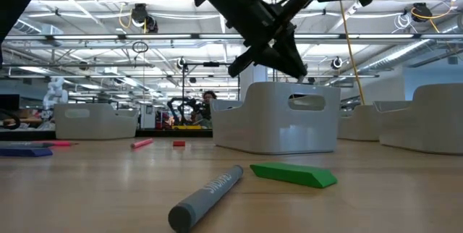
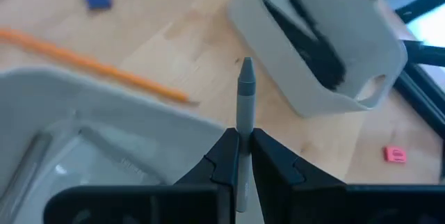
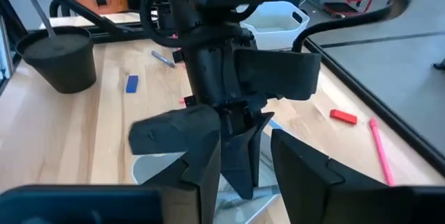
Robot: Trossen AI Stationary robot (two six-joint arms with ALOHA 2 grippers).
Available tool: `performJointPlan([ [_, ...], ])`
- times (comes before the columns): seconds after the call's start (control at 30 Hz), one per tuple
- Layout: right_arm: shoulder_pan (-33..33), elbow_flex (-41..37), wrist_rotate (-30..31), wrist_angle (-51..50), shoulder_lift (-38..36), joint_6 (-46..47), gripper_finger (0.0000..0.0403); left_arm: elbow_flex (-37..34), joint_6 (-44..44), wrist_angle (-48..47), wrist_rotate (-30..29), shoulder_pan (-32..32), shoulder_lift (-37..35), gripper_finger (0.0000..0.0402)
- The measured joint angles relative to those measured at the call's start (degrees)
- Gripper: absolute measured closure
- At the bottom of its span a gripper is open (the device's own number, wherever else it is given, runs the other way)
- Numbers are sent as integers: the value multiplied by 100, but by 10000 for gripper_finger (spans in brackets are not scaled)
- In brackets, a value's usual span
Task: Sort crayons/erasers/pens/pencils in bins
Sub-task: Put the gray crayon into the bottom left gray bin
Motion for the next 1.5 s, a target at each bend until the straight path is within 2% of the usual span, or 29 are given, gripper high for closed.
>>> performJointPlan([
  [0.07, 1, -10, 0, 15, 0, 71, 280, 0, -224, 37, -73, -33, 0, 366],
  [0.17, 1, -80, -2, 23, -1, 197, 280, 0, -474, -14, -516, -137, 0, 366],
  [0.33, 4, -225, -10, 27, -2, 560, 280, 0, -1094, -638, -778, -282, 0, 366],
  [0.47, 8, -329, -20, 85, -2, 756, 280, 0, -1612, -1269, -1210, -424, 37, 366],
  [0.7, 8, -356, -40, 410, -2, 405, 280, 5, -1973, -1488, -1298, -264, 175, 366],
  [0.97, 8, -356, -27, 757, -5, 36, 274, -3, -2215, -1616, -1126, -199, 319, 364],
  [1.1, 8, -356, -46, 789, -5, 30, 253, 2, -2094, -1630, -943, -147, 285, 335],
  [1.2, 6, -356, -542, 571, -64, 61, 230, 2, -2021, -1619, -579, -97, 249, 297],
  [1.3, 10, -354, -750, 282, -72, 168, 208, 0, -1854, -1618, -442, -90, 140, 258],
  [1.4, 8, -354, -716, 69, -35, 190, 195, 0, -1614, -1618, -422, -129, -174, 234],
  [1.5, 8, -354, -606, 29, 43, 215, 191, 0, -1291, -1584, -447, -330, -639, 229],
])
